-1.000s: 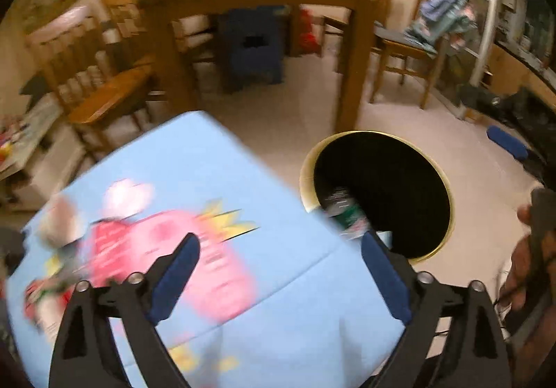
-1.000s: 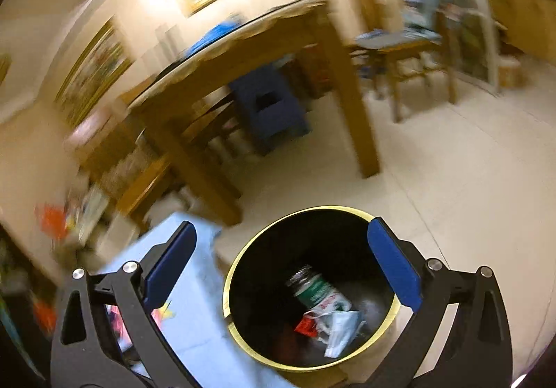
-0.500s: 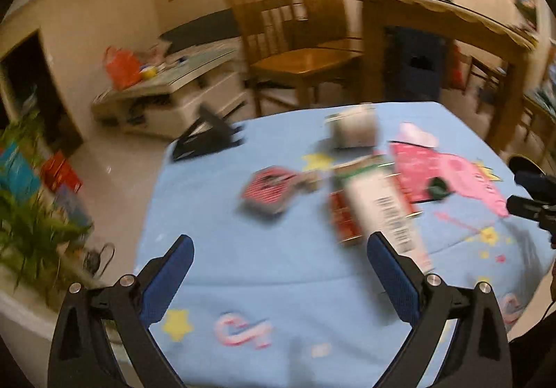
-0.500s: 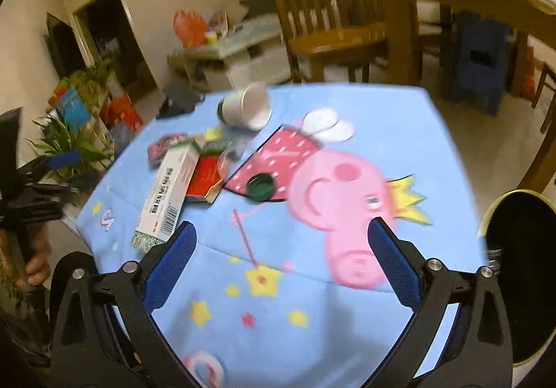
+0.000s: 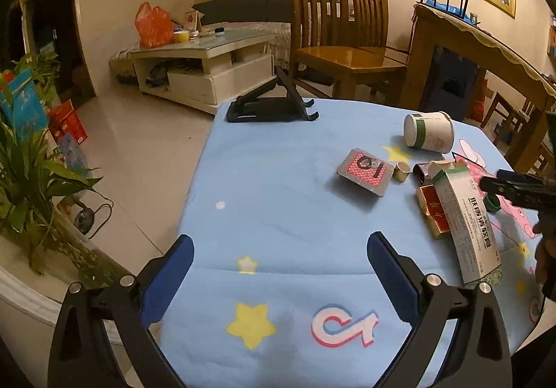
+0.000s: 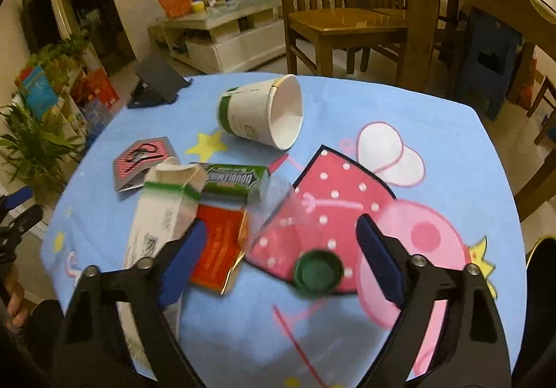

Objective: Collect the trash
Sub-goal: 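Grasp the clear plastic cup with the right tool while the left tool grasps the red card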

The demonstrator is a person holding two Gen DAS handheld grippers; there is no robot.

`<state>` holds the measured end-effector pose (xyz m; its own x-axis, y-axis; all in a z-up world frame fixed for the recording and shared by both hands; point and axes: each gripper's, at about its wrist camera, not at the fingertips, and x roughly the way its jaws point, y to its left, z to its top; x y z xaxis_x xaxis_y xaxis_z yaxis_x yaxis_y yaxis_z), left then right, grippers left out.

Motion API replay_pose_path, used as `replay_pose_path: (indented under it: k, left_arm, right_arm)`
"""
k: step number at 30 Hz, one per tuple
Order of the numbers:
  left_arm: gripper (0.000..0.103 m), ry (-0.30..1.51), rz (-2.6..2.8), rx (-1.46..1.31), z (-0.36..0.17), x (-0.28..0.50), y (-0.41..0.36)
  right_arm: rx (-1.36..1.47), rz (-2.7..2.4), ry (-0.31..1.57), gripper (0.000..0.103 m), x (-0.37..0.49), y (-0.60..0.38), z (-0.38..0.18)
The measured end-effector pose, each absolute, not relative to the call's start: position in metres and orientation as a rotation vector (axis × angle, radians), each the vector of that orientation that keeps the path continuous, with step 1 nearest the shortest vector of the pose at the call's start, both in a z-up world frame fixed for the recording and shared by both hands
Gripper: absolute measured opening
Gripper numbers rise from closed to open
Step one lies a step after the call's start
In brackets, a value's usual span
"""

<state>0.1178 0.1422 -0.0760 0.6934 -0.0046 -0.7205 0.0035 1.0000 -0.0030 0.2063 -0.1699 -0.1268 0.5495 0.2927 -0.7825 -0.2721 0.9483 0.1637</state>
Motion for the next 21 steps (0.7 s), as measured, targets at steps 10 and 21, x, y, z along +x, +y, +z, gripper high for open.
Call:
replay_pose_path:
  k: [10,21]
  left_arm:
    - [0.096,0.845,-0.227,0.023,-0.087,0.198,0.11]
    - [0.079,0.971,-0.419,0.24,-0.138,0.266,0.061]
  right_arm:
    - [0.05,0.399,0.9,0.049,0.181,-0.173,-0.1]
    - [0.203,0.385,0.81,0.05,0.13,-0.233,-0.066]
